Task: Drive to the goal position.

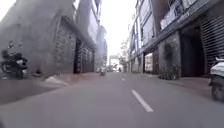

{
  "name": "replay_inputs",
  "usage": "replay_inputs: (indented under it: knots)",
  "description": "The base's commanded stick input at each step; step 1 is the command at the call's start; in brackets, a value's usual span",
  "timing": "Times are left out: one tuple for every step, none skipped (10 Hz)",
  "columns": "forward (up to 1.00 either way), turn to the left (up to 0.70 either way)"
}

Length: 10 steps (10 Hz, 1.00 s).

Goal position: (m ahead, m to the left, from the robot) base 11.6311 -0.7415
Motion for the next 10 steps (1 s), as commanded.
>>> replay_inputs:
  knots:
    - [1.00,-0.01]
    - [1.00,-0.34]
    - [1.00,-0.40]
    - [1.00,-0.40]
    - [1.00,-0.40]
    - [1.00,-0.15]
    - [1.00,0.00]
    - [1.00,0.00]
    - [1.00,0.00]
    - [1.00,0.00]
